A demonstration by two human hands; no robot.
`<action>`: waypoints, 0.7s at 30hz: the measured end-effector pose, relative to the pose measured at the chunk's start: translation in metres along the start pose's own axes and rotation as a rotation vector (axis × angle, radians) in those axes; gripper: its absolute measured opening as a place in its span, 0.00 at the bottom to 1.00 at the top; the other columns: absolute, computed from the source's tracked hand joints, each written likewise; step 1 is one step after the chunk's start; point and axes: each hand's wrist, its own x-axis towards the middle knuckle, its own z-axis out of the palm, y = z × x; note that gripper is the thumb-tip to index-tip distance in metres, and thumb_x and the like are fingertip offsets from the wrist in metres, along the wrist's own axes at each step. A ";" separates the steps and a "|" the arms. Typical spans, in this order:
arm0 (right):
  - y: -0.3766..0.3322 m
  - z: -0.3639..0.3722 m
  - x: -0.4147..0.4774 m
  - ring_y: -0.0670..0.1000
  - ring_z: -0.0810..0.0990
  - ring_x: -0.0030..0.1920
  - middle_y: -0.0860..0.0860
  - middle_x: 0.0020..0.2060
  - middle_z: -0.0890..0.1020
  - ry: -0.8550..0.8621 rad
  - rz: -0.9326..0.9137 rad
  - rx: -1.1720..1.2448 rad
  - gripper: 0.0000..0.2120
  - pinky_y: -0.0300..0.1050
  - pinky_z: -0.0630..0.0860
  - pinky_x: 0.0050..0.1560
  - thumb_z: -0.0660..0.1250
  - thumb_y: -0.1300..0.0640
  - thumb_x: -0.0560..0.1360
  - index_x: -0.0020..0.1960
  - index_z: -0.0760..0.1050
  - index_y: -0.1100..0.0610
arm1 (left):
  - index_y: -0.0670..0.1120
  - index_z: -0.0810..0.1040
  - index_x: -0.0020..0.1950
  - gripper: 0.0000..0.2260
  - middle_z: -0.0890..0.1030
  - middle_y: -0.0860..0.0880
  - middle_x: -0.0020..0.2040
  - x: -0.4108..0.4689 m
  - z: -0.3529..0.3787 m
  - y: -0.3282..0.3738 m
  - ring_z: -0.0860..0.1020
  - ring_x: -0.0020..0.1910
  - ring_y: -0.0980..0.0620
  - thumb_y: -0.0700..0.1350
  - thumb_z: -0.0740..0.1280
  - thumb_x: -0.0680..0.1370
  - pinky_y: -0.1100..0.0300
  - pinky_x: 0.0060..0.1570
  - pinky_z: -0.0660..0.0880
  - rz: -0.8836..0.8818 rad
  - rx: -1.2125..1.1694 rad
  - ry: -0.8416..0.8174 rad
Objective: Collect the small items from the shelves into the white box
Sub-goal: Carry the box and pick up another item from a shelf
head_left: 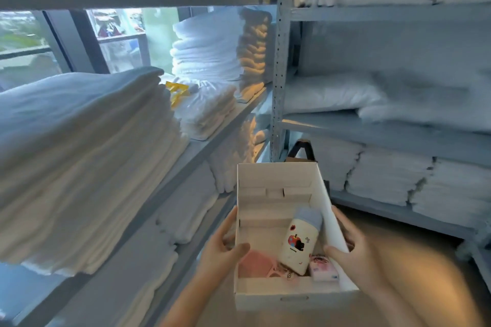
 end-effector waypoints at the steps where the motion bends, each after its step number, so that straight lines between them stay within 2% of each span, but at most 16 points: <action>1: 0.001 0.000 0.021 0.31 0.79 0.46 0.49 0.61 0.79 -0.017 -0.012 -0.023 0.39 0.26 0.74 0.36 0.68 0.78 0.68 0.72 0.68 0.51 | 0.67 0.61 0.73 0.37 0.86 0.52 0.49 0.012 0.002 0.001 0.84 0.48 0.42 0.43 0.69 0.69 0.41 0.52 0.79 -0.001 -0.010 0.045; 4: 0.006 0.003 0.083 0.31 0.79 0.45 0.47 0.59 0.80 -0.069 -0.041 -0.073 0.39 0.24 0.72 0.36 0.71 0.74 0.67 0.72 0.68 0.47 | 0.65 0.63 0.73 0.36 0.87 0.51 0.47 0.051 0.005 0.003 0.84 0.48 0.42 0.41 0.70 0.70 0.42 0.51 0.80 -0.003 -0.058 0.132; 7: 0.020 0.015 0.146 0.37 0.80 0.45 0.45 0.58 0.80 -0.138 -0.031 -0.106 0.41 0.26 0.73 0.35 0.73 0.70 0.67 0.71 0.66 0.40 | 0.63 0.65 0.71 0.33 0.87 0.53 0.46 0.096 0.005 0.004 0.85 0.43 0.50 0.33 0.69 0.75 0.58 0.39 0.82 -0.043 -0.148 0.171; 8: 0.025 0.019 0.166 0.39 0.80 0.45 0.45 0.58 0.79 -0.161 -0.029 -0.103 0.41 0.28 0.74 0.34 0.74 0.69 0.68 0.71 0.65 0.39 | 0.61 0.65 0.71 0.33 0.87 0.53 0.47 0.113 0.005 0.002 0.85 0.43 0.51 0.32 0.68 0.75 0.60 0.38 0.81 -0.051 -0.158 0.187; 11: 0.041 0.028 0.226 0.40 0.80 0.44 0.46 0.59 0.77 -0.207 -0.005 -0.096 0.42 0.29 0.75 0.32 0.73 0.69 0.69 0.74 0.63 0.41 | 0.58 0.63 0.75 0.35 0.87 0.48 0.49 0.172 0.002 -0.010 0.85 0.44 0.46 0.30 0.68 0.74 0.51 0.44 0.83 -0.048 -0.139 0.224; 13: 0.051 0.029 0.267 0.38 0.81 0.44 0.46 0.59 0.77 -0.206 0.004 -0.094 0.42 0.30 0.76 0.33 0.73 0.69 0.69 0.75 0.62 0.42 | 0.59 0.62 0.75 0.37 0.86 0.45 0.50 0.217 0.003 -0.018 0.85 0.47 0.42 0.34 0.71 0.73 0.42 0.48 0.81 -0.060 -0.158 0.213; 16: 0.067 0.020 0.326 0.33 0.80 0.46 0.45 0.59 0.77 -0.167 0.023 -0.103 0.42 0.32 0.77 0.36 0.72 0.68 0.69 0.75 0.62 0.42 | 0.60 0.62 0.75 0.41 0.86 0.43 0.50 0.285 0.012 -0.019 0.84 0.49 0.40 0.45 0.76 0.67 0.40 0.50 0.80 -0.059 -0.182 0.155; 19: 0.078 0.001 0.378 0.31 0.79 0.47 0.44 0.60 0.76 -0.079 0.056 -0.087 0.41 0.30 0.77 0.37 0.72 0.70 0.69 0.74 0.64 0.43 | 0.59 0.62 0.75 0.44 0.86 0.43 0.45 0.355 0.030 -0.007 0.85 0.45 0.45 0.51 0.76 0.61 0.53 0.43 0.82 -0.034 -0.146 0.080; 21: 0.083 -0.013 0.408 0.34 0.80 0.47 0.44 0.59 0.76 -0.025 0.079 -0.075 0.40 0.29 0.76 0.36 0.72 0.70 0.69 0.74 0.65 0.43 | 0.58 0.62 0.76 0.44 0.87 0.45 0.44 0.400 0.043 0.003 0.86 0.44 0.48 0.51 0.74 0.61 0.60 0.40 0.80 -0.024 -0.103 0.019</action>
